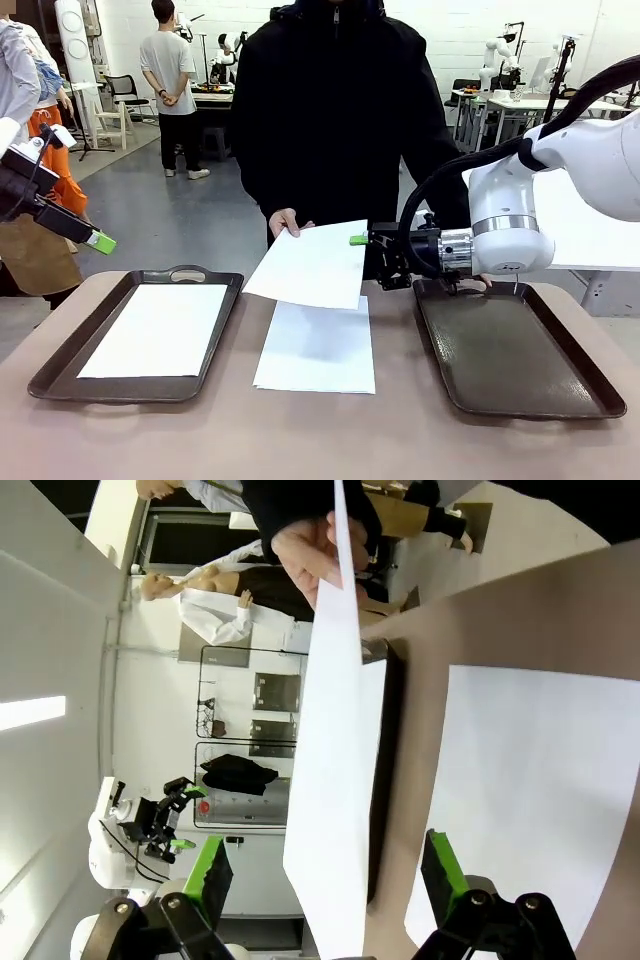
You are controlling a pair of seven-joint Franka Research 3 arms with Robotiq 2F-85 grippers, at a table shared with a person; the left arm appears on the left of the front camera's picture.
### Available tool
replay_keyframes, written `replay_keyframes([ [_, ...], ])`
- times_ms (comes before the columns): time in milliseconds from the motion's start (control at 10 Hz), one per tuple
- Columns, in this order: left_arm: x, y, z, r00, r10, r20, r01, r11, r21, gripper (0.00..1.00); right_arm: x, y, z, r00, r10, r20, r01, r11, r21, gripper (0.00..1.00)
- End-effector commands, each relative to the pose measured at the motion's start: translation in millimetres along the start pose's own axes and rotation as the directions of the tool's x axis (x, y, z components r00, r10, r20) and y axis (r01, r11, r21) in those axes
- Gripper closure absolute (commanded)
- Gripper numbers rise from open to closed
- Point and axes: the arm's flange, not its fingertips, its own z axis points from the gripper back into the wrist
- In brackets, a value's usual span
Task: Sort the A4 documents.
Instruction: Receive the A4 Paper.
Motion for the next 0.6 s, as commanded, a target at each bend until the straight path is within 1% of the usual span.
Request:
replay_keyframes([
  [0,-1,-1,0,1.0,-0.012,-0.008,0.012,1.0,0.003,0.0,3,-5,-13,0.999,0.025,0.037,-0.026,0.999,0.04,0.0],
  [200,-1,-1,0,1.0,-0.012,-0.008,0.012,1.0,0.003,0.0,4,-5,-19,0.999,0.027,0.043,-0.03,0.998,0.052,0.0],
  [500,-1,-1,0,1.0,-0.012,-0.008,0.012,1.0,0.003,0.0,-2,-6,-25,1.0,0.012,0.005,-0.013,0.998,0.065,0.0],
])
